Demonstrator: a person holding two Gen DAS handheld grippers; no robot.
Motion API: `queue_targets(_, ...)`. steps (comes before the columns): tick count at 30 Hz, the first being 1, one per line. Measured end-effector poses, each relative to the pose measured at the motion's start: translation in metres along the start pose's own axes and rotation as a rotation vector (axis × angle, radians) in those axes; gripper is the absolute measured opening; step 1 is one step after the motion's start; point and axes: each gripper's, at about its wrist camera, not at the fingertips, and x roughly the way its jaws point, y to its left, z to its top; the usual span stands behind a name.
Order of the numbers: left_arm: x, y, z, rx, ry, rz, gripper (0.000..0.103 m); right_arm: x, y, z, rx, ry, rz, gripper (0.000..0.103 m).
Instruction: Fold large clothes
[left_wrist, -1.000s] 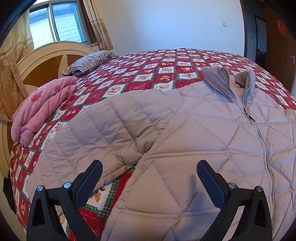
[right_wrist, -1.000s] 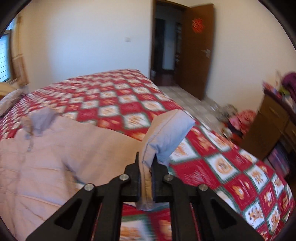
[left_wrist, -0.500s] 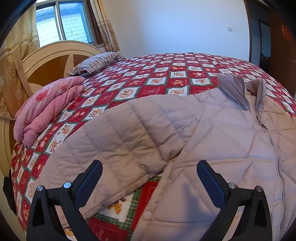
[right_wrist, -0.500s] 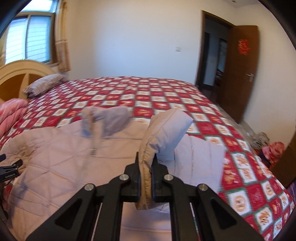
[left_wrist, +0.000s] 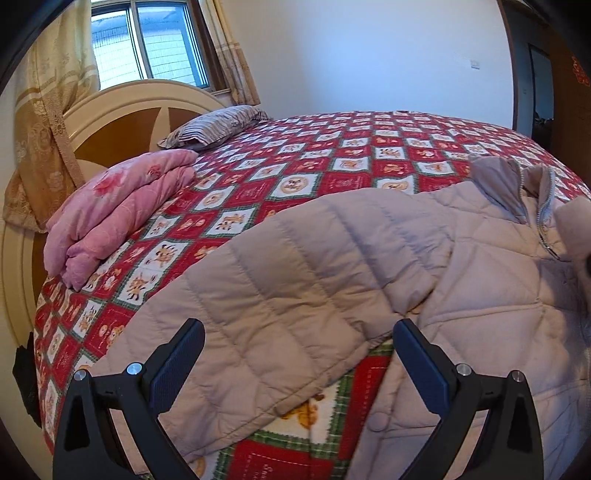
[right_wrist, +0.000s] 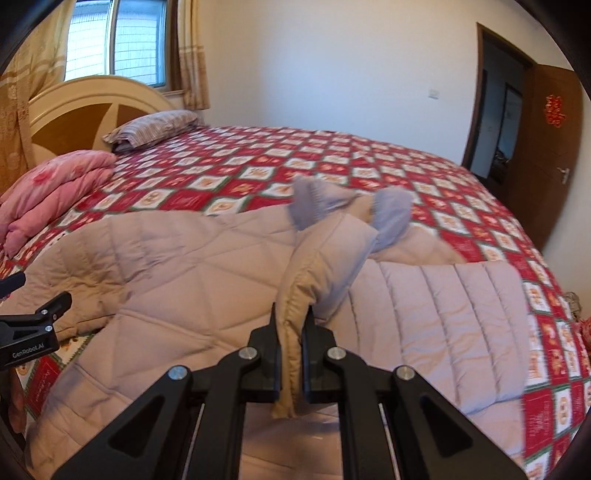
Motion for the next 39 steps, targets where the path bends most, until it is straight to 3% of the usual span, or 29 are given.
queue_targets(2,0.002,0.001,0.000,0.004,0.006,0.012,0.102,0.013,0.010,-0.001,0.000,0.026,0.031,0.013)
queue_targets(5,0.001,0.001,0.002,0.015,0.004,0.024,0.102,0.020,0.018,-0.006,0.019,0.047,0.122,0.027)
queue_targets(6,0.000,0.000,0.003,0.016,0.001,0.030,0.102,0.016,0.019,-0.006,0.025,0.048,0.168,0.036)
queue_targets(7,-0.002,-0.001,0.004,0.015,-0.003,0.036,0.102,0.011,0.021,-0.007,0.022,0.046,0.204,0.060)
queue_targets(8,-0.003,-0.002,0.006,0.014,-0.006,0.037,0.102,-0.002,0.021,-0.009,0.006,0.015,0.213,0.071)
queue_targets(12,-0.013,-0.020,0.018,0.018,-0.024,0.025,0.102,-0.043,0.001,-0.013,-0.033,-0.057,0.192,0.070)
queue_targets(15,-0.024,-0.050,0.028,0.047,-0.055,-0.006,0.102,-0.066,-0.052,-0.013,0.043,-0.095,0.122,0.062)
queue_targets(17,-0.032,-0.074,0.035,0.068,-0.071,-0.032,0.102,-0.074,-0.102,-0.014,0.117,-0.103,0.026,0.044)
queue_targets(20,-0.042,-0.115,0.045,0.106,-0.093,-0.076,0.102,-0.073,-0.177,-0.017,0.272,-0.087,-0.109,0.029)
queue_targets(23,-0.047,-0.158,0.050,0.159,-0.131,-0.085,0.102,-0.068,-0.231,-0.019,0.367,-0.080,-0.206,0.028)
queue_targets(25,-0.036,-0.178,0.048,0.193,-0.140,-0.050,0.102,-0.058,-0.248,-0.020,0.373,-0.062,-0.219,0.028)
queue_targets(30,0.027,-0.196,0.028,0.261,-0.053,0.100,0.102,-0.014,-0.248,-0.024,0.321,0.022,-0.147,0.028)
queue_targets(34,0.045,-0.180,0.020,0.185,-0.010,0.051,0.102,0.017,-0.230,-0.042,0.263,0.097,-0.137,0.027)
queue_targets(39,0.058,-0.170,0.012,0.125,0.022,-0.020,0.102,0.030,-0.226,-0.056,0.238,0.105,-0.149,0.027)
